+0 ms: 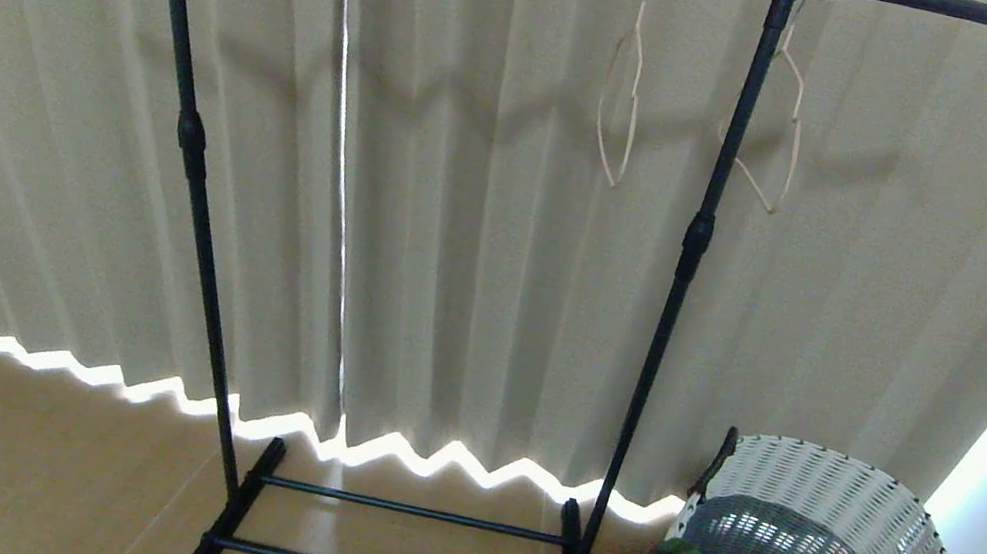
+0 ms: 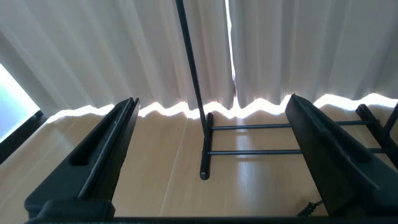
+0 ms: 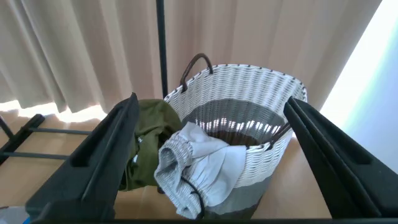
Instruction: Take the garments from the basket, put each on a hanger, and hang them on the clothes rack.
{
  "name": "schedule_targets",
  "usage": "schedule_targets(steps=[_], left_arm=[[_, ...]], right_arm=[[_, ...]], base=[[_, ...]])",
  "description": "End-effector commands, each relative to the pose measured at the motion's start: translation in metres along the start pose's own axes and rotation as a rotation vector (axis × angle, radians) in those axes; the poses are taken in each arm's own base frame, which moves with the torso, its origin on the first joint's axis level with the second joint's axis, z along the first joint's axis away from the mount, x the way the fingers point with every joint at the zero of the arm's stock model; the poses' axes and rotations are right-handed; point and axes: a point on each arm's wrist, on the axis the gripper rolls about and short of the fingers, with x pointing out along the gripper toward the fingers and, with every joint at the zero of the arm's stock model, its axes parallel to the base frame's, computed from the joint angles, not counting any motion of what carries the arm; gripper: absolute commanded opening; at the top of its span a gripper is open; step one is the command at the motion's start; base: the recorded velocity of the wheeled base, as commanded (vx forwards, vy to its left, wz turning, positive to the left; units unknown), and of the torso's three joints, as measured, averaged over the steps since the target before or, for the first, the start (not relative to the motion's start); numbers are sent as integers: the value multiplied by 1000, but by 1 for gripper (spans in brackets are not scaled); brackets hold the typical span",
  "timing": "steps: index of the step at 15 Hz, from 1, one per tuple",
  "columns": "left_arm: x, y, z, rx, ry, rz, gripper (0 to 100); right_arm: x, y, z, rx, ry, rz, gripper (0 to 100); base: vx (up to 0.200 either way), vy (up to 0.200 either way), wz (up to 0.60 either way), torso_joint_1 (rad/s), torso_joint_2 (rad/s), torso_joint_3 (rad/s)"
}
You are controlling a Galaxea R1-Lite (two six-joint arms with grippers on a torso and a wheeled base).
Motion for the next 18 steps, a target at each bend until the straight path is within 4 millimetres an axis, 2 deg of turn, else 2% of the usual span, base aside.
schedule_targets(steps=[1,4,7,9,11,12,15,18], left_arm=[[0,0,0,0,0,0,100],[0,0,0,8,1,-5,100],[0,0,0,14,1,-6,100],[0,0,0,16,1,-5,100],[0,0,0,17,1,-6,100],[0,0,0,17,1,-5,100],[0,0,0,16,1,-5,100],[0,0,0,16,1,-5,100]], right_arm=[[-1,0,3,-2,-13,1,100],[4,0,13,-126,67,-5,100],[24,0,35,-226,232,7,100],[56,0,41,-281,480,31,100],[85,-1,42,-418,667,20,100],[91,-2,42,-452,697,22,100],[134,-2,26,-690,874,156,100],[154,4,12,-754,943,284,100]], base=[[0,0,0,0,0,0],[0,0,0,0,0,0],[0,0,0,0,0,0],[0,0,0,0,0,0],[0,0,0,0,0,0],[0,0,0,0,0,0],[0,0,0,0,0,0],[0,0,0,0,0,0]])
